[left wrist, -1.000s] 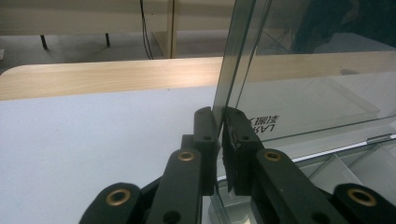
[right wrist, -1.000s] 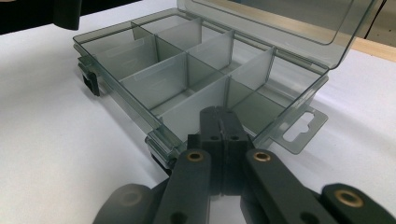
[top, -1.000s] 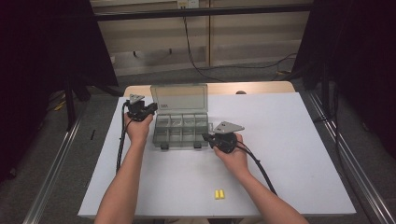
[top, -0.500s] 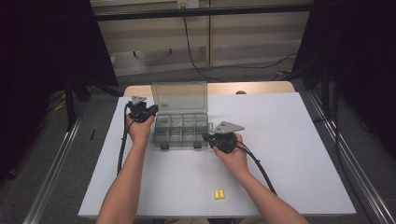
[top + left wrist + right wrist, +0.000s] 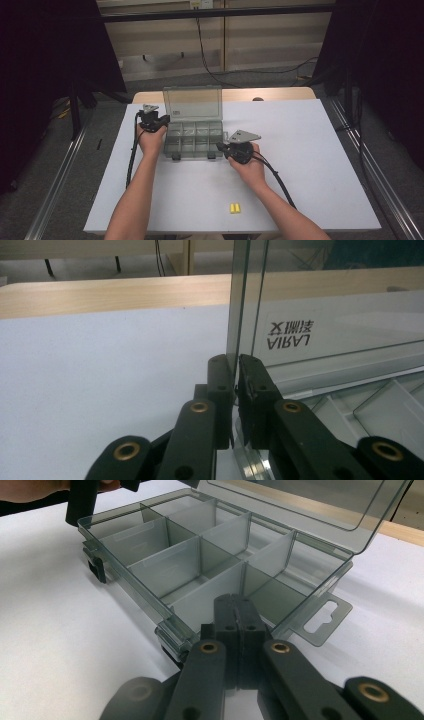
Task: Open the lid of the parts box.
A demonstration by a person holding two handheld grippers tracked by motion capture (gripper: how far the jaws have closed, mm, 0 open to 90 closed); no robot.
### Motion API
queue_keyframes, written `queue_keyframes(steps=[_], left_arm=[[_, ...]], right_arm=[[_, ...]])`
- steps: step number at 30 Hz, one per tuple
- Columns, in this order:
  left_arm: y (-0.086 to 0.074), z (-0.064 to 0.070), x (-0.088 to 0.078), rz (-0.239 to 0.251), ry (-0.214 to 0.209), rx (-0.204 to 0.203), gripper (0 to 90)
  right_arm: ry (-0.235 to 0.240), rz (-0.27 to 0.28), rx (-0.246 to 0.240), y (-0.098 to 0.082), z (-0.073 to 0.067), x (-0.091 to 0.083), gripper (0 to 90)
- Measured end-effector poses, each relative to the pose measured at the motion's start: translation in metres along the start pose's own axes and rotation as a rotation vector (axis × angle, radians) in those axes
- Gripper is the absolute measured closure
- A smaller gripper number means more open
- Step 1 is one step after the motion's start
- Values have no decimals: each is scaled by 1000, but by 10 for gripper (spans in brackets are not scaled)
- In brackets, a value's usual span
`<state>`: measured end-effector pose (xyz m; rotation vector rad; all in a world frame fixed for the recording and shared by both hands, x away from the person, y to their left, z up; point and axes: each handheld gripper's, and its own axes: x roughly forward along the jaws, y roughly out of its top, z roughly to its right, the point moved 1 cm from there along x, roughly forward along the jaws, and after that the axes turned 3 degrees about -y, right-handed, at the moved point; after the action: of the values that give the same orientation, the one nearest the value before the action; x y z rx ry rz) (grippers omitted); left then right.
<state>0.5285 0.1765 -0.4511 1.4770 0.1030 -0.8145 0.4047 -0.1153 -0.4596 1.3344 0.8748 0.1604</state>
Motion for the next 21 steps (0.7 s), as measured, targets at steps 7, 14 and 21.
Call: queue_keyframes(steps=[7,14,21], left_arm=[[0,0,0,-2,1,-5,862],[0,0,1,-2,6,-7,861],[-1,-1,4,3,12,-16,861]], right_arm=[[2,0,2,0,0,0,900],[4,-2,4,0,1,1,900],[1,-2,1,0,0,1,900]])
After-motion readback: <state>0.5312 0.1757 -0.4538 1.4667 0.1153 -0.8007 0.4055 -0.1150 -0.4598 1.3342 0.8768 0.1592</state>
